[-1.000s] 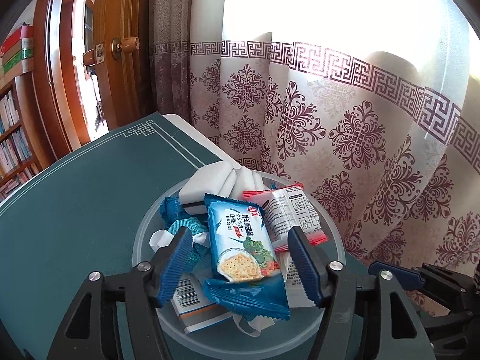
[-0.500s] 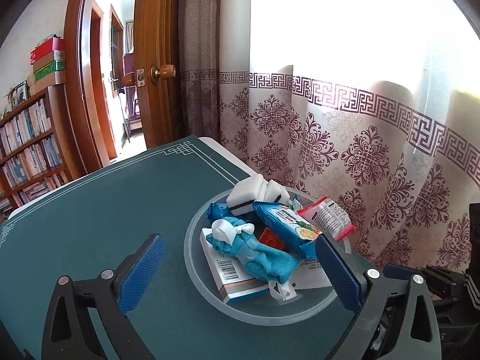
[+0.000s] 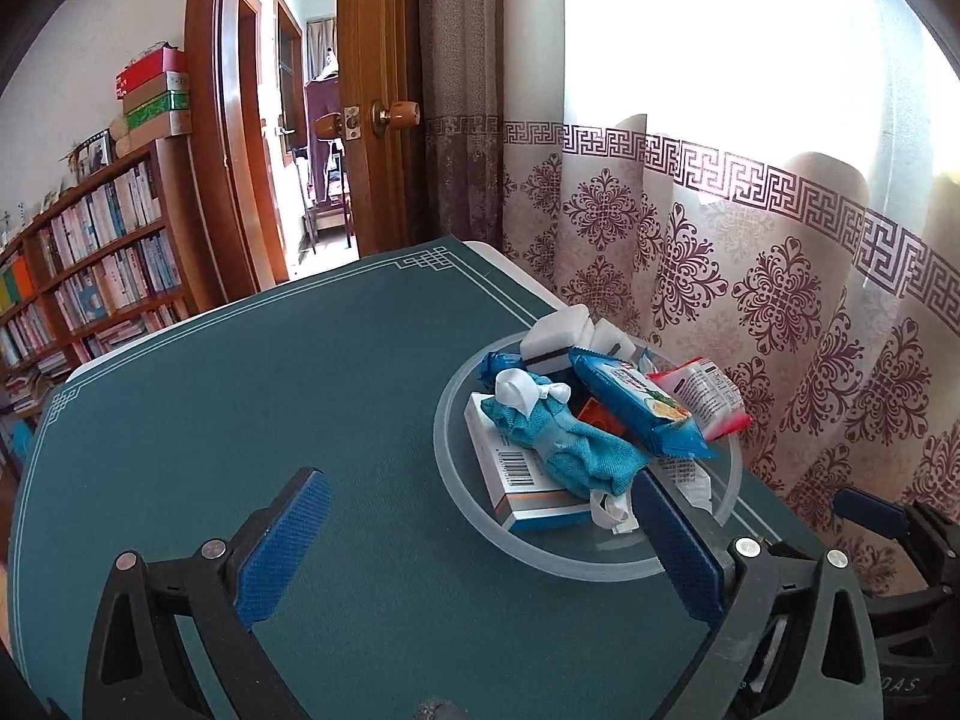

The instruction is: Organize objects

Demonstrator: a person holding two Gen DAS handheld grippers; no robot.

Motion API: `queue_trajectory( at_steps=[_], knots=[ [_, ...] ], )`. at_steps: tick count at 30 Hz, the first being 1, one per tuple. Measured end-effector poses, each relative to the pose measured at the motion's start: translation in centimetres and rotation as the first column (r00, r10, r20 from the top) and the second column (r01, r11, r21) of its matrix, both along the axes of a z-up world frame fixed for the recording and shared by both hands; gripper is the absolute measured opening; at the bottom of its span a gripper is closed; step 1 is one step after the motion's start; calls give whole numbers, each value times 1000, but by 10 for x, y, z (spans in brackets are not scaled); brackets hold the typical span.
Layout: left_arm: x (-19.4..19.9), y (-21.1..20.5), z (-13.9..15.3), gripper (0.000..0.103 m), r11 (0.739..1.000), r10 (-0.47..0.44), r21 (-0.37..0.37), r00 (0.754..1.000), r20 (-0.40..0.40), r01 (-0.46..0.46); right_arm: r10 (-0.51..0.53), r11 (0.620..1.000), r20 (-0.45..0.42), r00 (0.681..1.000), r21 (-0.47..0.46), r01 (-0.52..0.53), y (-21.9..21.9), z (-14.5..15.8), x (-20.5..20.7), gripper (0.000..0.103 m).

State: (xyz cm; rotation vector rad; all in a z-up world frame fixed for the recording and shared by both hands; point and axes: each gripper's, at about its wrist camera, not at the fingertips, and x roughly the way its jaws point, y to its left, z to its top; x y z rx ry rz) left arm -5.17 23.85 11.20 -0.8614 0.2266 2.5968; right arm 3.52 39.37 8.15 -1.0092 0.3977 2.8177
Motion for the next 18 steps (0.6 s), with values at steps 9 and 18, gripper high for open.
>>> queue_trajectory(
  at_steps=[9, 18],
  knots=[
    [14, -8, 6, 103, 989, 102, -99, 993, -53, -107, 60, 996, -1, 998, 63, -59, -26, 8, -3, 98],
    [20, -5, 4, 103, 989, 88, -112, 996, -29, -91, 39, 993, 33, 999, 108, -43, -28, 7, -7, 98]
  ],
)
